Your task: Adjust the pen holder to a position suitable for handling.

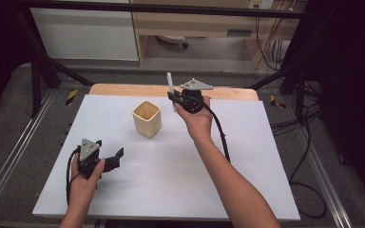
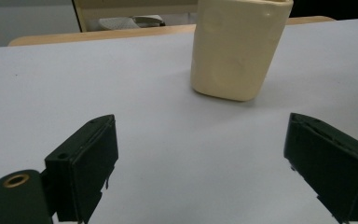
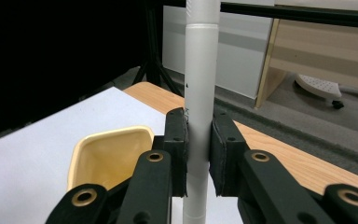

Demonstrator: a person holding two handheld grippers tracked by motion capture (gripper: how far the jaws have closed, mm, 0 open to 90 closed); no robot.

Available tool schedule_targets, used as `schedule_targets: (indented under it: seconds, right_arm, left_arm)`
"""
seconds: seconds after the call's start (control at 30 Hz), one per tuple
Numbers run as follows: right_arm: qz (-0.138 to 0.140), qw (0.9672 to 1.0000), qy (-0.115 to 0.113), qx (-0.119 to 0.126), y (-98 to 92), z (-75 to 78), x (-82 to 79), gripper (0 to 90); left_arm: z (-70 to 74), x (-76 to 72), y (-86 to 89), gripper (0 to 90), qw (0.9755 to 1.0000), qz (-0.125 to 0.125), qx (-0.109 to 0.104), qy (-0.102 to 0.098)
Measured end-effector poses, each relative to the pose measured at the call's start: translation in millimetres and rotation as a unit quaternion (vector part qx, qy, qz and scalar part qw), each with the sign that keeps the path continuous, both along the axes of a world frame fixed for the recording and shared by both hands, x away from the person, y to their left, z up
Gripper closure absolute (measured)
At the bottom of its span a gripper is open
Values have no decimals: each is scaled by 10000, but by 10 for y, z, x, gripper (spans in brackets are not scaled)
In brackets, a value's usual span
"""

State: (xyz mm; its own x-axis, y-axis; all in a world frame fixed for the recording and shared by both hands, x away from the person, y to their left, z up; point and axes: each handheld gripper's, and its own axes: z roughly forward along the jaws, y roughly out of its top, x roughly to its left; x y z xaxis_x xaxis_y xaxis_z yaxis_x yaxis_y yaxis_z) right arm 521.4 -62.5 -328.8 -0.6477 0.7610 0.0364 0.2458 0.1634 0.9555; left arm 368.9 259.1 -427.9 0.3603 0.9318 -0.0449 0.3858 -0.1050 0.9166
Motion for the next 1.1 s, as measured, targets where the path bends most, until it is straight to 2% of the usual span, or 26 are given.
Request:
schedule_targets:
  seconds: [0.1,0.17,0.43,0.97,1.1]
  right_arm:
    - [14,10000,27,89,-2,38,6,785]
    - [51,10000,-30,65,15,68,4,785]
    - [132,9999,-25,74,101,120,18,785]
    - [300,9992,170,192,386,18,235,785]
    - [353,9978,313,475,432,8,280,785]
  left_arm:
    - [10,-1,14,103,10000,29,-29,-39]
    - [22,-3,20,103,10000,24,-24,-61]
    - [27,-3,7,103,10000,-18,-36,-67]
    - [28,16,1,73,10000,4,-65,-34]
    - [23,16,24,73,10000,2,-77,-2]
